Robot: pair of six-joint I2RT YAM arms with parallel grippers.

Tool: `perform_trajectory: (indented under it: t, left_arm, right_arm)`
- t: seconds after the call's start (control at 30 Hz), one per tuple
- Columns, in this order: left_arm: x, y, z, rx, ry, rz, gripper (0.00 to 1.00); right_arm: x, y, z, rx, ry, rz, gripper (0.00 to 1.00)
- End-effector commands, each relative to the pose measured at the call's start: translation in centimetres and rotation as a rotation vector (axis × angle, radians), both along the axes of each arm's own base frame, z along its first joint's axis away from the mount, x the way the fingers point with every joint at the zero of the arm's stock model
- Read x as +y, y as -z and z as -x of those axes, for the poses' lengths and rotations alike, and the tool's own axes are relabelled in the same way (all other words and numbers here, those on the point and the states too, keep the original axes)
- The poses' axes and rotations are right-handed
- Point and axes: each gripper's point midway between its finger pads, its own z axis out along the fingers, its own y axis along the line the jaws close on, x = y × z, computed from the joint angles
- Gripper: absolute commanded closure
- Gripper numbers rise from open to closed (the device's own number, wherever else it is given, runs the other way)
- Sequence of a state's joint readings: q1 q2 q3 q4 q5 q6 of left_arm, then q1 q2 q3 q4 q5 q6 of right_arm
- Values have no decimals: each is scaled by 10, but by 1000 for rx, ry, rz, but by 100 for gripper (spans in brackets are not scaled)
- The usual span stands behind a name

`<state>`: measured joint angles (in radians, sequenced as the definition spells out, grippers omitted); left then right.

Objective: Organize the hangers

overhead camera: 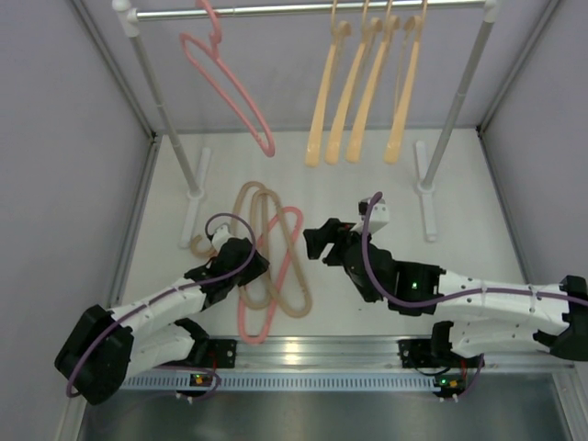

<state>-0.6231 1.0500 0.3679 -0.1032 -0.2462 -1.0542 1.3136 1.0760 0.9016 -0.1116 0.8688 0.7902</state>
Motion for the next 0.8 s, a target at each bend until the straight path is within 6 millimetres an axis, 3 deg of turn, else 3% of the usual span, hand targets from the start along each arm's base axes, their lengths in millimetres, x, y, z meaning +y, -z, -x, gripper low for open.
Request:
perform_trajectory:
  t: [0.0,0.3,0.77]
  left_arm:
    - [-7,-5,-9,-46,-8,43,44]
    - [-6,8,-7,-42,-10,44,50]
    - [-5,9,-5,-64,-3,53,73]
  right_arm:
    - [-7,-6,3,-8,16,-29,30]
    - [-10,-3,3,-6,23,-28,30]
    - [-14,0,3,-3,32,-28,30]
